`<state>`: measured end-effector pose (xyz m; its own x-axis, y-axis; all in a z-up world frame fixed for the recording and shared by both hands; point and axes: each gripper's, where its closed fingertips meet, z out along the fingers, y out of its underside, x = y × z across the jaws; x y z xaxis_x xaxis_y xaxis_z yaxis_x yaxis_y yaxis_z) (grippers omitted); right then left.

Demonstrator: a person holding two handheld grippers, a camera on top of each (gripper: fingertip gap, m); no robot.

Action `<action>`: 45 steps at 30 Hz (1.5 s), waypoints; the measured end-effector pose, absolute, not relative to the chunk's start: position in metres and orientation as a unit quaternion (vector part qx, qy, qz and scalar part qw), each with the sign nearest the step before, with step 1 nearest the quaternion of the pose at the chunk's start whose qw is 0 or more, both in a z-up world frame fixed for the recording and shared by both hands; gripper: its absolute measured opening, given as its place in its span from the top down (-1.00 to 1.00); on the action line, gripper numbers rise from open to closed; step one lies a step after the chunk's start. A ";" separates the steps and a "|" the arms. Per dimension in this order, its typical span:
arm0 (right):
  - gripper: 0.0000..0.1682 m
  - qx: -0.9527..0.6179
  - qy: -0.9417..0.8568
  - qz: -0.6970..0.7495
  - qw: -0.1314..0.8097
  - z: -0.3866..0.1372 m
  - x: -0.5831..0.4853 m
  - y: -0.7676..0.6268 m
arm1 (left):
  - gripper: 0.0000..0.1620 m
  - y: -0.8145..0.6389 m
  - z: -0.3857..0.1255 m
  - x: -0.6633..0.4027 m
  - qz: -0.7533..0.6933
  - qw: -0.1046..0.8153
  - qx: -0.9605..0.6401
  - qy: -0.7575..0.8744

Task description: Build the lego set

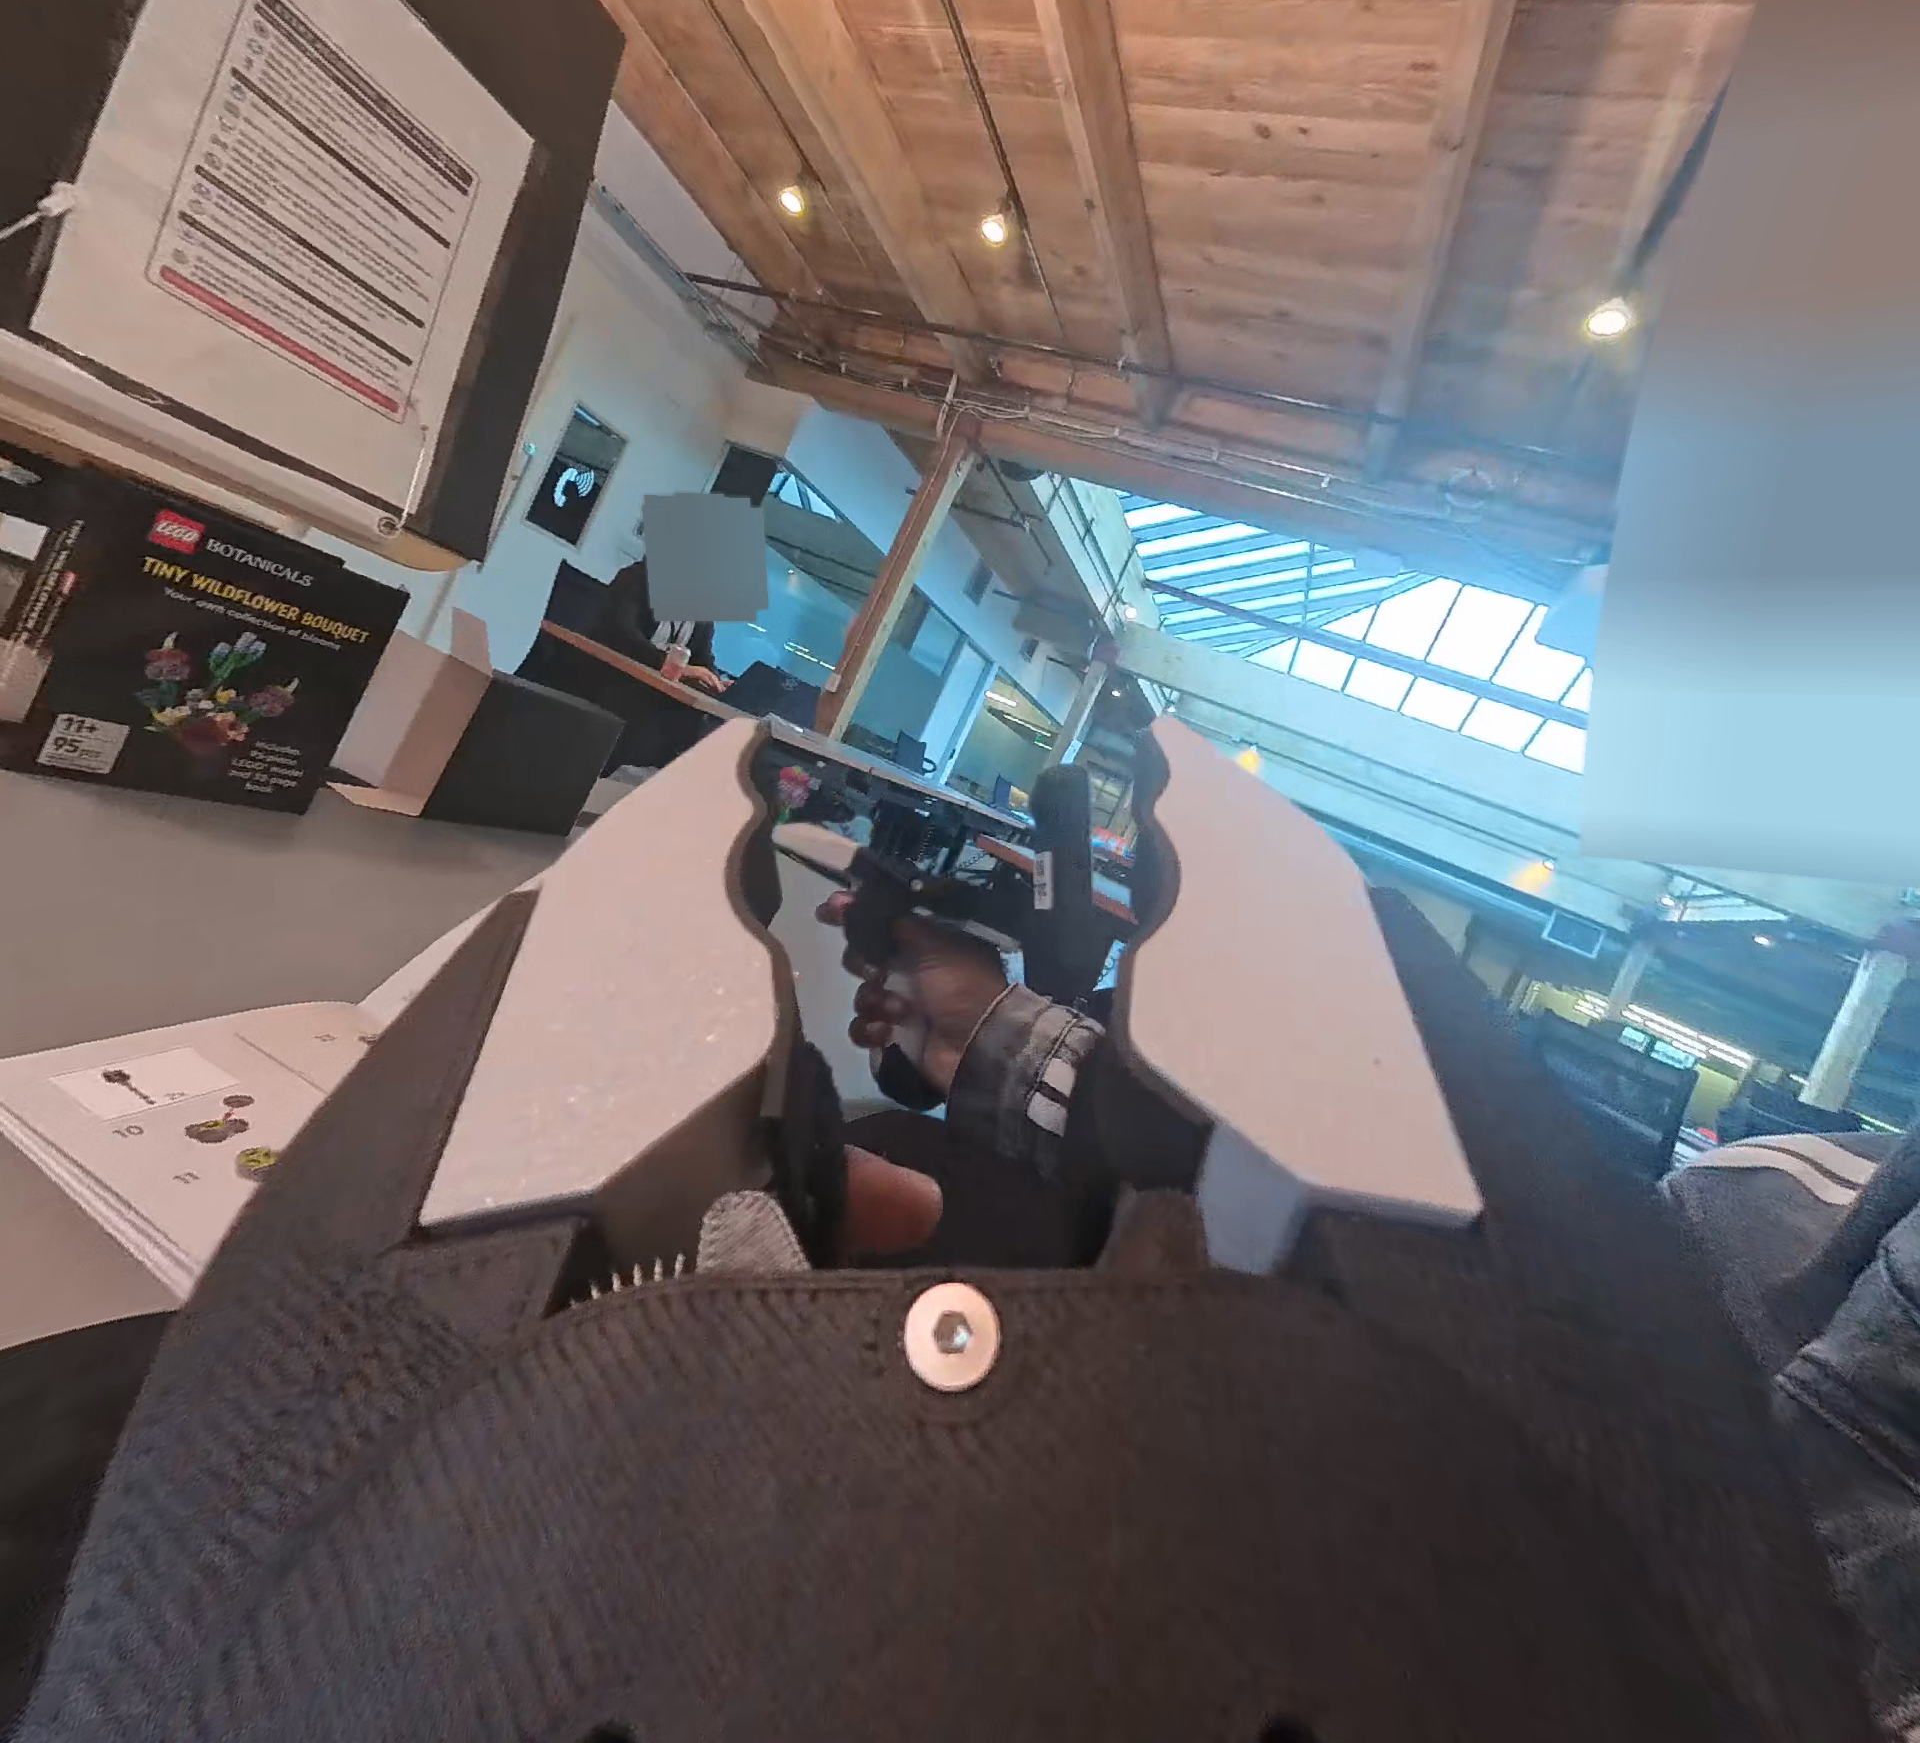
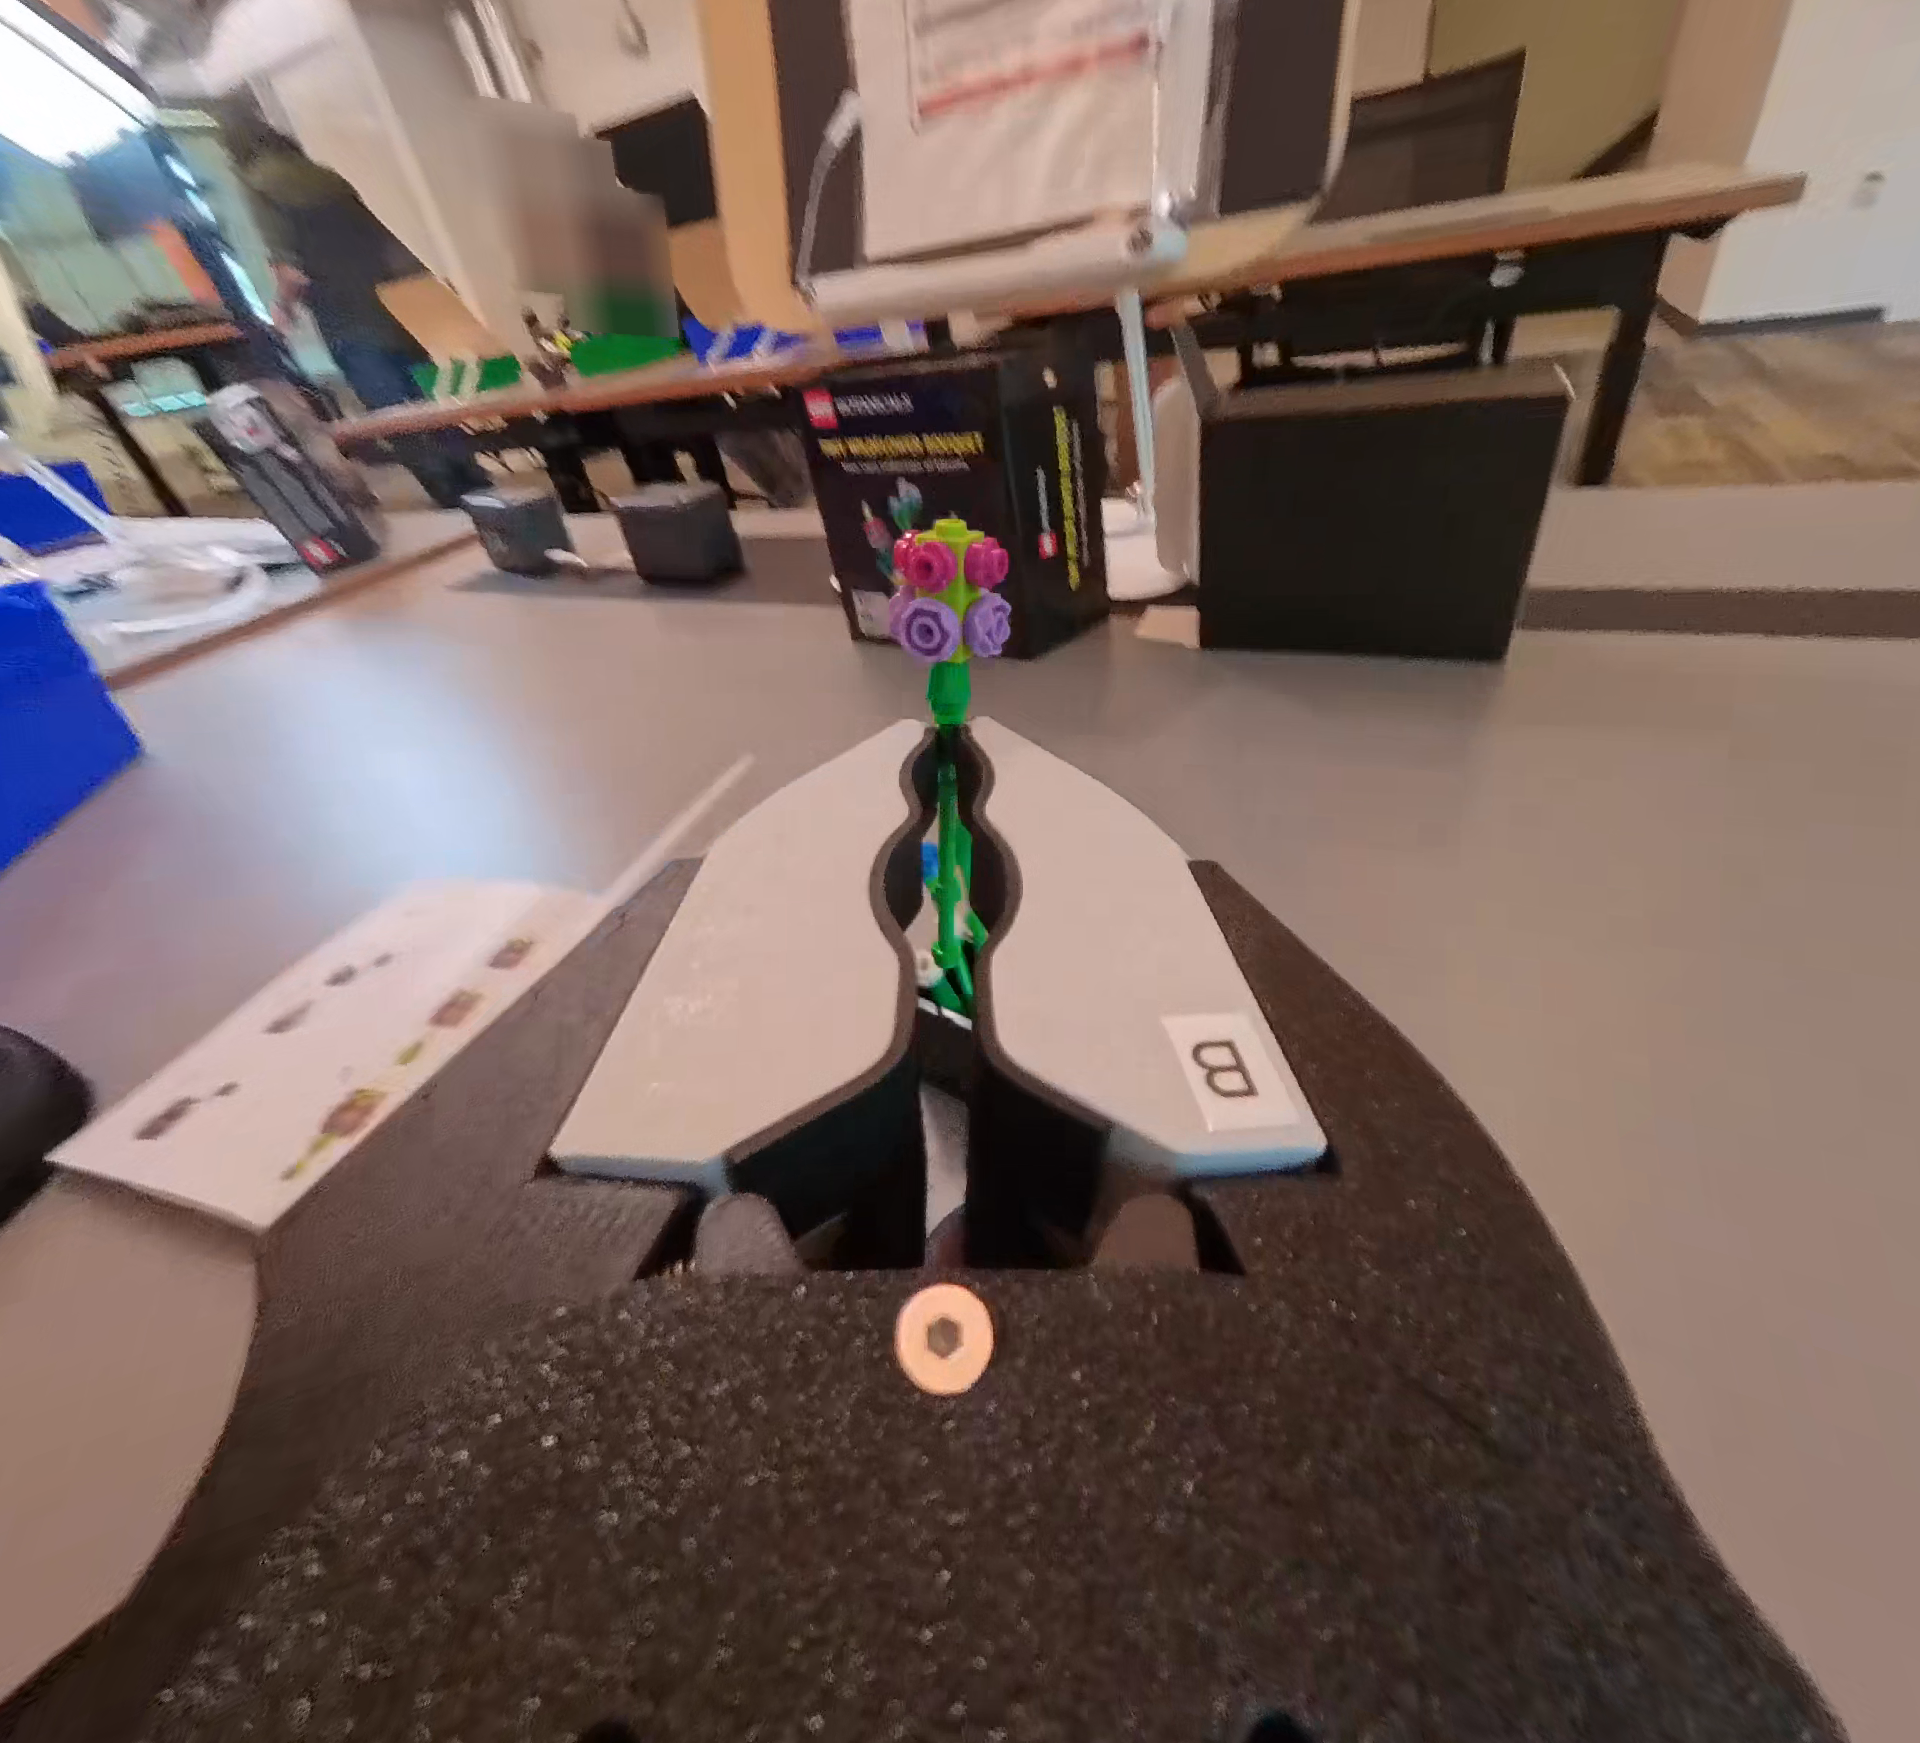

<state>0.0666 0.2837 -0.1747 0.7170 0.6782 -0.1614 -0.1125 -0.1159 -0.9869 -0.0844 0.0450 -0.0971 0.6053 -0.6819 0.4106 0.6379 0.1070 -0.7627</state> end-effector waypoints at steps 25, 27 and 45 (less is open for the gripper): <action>0.96 -0.770 -0.234 0.248 0.539 -0.217 0.070 0.295 | 0.25 0.047 -0.100 -0.082 -0.423 0.750 -0.508 0.033; 0.96 -0.771 -0.239 0.242 0.538 -0.219 0.071 0.294 | 0.26 0.046 -0.100 -0.082 -0.424 0.750 -0.507 0.033; 0.85 -0.781 -0.255 0.250 0.512 -0.224 0.076 0.285 | 0.26 0.047 -0.101 -0.078 -0.429 0.744 -0.511 0.036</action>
